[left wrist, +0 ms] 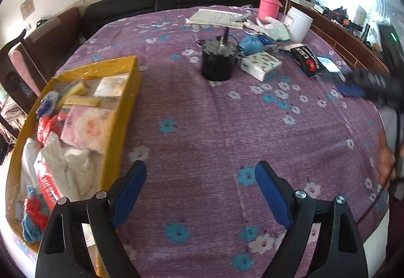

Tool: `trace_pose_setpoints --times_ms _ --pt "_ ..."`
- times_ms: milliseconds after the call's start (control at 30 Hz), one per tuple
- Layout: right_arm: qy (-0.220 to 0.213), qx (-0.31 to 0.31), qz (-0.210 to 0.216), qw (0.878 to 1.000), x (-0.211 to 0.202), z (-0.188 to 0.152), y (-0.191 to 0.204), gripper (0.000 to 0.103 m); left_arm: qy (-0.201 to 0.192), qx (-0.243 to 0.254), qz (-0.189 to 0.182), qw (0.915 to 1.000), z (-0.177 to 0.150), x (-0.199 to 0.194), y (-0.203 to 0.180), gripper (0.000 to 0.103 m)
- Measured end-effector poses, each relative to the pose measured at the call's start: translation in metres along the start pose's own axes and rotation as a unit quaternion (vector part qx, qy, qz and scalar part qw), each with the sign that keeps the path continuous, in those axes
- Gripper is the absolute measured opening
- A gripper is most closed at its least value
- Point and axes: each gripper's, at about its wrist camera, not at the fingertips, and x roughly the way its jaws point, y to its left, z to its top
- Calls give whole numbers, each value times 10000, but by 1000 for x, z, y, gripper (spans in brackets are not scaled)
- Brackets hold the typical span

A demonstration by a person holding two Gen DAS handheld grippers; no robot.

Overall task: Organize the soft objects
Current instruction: 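Move both open tools back over the table toward the remaining items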

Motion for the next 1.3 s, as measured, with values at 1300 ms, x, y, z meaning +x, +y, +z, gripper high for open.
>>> trace_pose_setpoints --times_ms 1300 --pt "-143 -309 -1311 9908 30 63 -39 82 98 22 -504 9987 0 8 -6 87"
